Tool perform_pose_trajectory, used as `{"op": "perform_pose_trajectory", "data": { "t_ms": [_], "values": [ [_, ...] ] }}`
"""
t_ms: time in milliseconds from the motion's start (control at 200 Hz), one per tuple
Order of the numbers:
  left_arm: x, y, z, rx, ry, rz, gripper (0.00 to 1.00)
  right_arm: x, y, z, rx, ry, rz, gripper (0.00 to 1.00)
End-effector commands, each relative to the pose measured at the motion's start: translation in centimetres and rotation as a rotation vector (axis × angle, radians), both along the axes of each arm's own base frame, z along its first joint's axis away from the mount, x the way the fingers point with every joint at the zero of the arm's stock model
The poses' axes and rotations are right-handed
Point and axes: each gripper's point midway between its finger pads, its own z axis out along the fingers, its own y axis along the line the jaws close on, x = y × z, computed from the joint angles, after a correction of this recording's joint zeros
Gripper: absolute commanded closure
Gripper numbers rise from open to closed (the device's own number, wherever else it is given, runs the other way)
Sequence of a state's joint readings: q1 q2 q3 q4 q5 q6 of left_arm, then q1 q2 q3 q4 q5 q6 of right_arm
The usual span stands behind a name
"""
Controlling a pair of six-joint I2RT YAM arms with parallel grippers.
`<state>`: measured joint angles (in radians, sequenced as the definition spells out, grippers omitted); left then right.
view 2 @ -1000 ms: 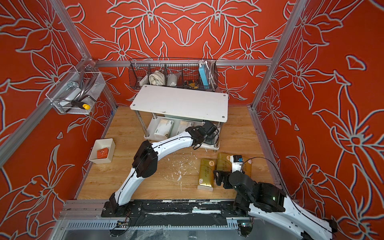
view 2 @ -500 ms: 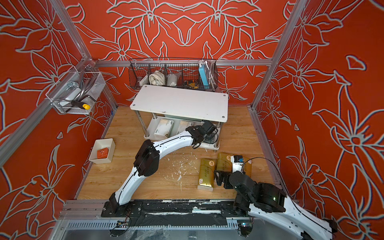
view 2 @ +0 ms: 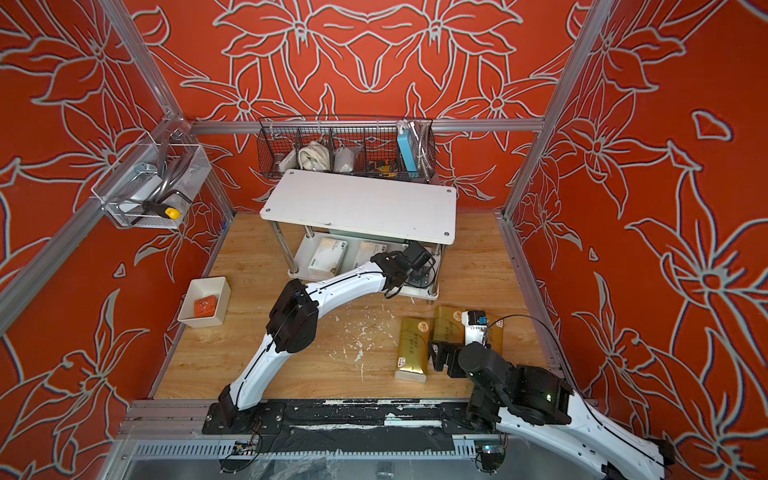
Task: Place the tissue boxes on the shelf by color
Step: Place a box of tissues on the shelf.
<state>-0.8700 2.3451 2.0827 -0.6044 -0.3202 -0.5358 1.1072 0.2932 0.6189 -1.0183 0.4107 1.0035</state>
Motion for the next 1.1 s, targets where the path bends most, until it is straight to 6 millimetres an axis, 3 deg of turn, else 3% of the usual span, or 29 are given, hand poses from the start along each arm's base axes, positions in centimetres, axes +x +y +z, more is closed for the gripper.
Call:
{"op": "perform_pose_trajectory", "data": {
  "t_ms": [0, 500, 706, 1096],
  "values": [
    [-0.3, -0.1, 3.1, -0.051, -0.030, -0.009, 0.01, 0.0, -0.6, -0.8, -0.037, 0.003, -0.014, 0.01],
    [-2.0, -0.8, 5.1, -0.103, -0.037, -0.038, 0.01, 0.0, -0.5, -1.0, -0.036, 0.007, -0.012, 0.01],
    [-2.8, -0.3, 4.8, -0.089, -0.029, -0.037, 0.01, 0.0, -0.6, -1.0, -0.034, 0.006, -0.011, 0.01],
    [-5.1, 0.5, 6.4, -0.106, -0.049, -0.072, 0.01, -0.1, -0.5, -1.6, -0.045, 0.015, -0.007, 0.01]
  ]
}}
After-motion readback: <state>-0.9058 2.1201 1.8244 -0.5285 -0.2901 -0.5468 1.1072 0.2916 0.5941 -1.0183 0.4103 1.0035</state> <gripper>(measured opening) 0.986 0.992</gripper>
